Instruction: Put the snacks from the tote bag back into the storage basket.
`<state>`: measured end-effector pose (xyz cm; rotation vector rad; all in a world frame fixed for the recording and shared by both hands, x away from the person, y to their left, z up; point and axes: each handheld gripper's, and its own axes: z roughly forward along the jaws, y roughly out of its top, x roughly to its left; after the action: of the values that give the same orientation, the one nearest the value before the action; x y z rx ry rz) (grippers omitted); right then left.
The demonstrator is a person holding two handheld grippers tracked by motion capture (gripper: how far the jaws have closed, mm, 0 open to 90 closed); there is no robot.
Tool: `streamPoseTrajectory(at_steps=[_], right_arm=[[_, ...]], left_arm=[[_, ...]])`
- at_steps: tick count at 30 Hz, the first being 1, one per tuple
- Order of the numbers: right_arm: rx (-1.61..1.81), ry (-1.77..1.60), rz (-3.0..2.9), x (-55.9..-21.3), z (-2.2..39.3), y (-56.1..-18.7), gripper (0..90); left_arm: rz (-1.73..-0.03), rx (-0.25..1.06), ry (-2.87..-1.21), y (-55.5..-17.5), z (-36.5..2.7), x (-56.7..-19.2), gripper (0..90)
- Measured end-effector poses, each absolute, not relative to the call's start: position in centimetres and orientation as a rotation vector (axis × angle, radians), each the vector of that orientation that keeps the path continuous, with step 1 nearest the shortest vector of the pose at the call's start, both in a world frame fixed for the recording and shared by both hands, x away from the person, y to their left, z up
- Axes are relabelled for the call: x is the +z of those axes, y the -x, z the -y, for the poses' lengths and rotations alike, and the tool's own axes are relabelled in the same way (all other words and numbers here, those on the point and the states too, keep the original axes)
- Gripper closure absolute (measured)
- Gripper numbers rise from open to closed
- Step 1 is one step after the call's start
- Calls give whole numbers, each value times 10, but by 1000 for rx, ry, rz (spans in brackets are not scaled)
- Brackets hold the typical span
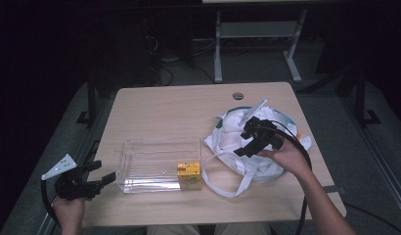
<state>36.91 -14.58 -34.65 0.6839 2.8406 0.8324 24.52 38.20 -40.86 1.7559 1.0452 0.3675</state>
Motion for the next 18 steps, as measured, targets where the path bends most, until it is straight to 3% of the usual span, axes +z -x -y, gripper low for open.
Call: streamPoseTrajectory(at_steps=[18], right_arm=[[898,-864,-2777,-364,194,-356,296]], left_arm=[[-1045,365,-1760,-245,-381,-409,129]])
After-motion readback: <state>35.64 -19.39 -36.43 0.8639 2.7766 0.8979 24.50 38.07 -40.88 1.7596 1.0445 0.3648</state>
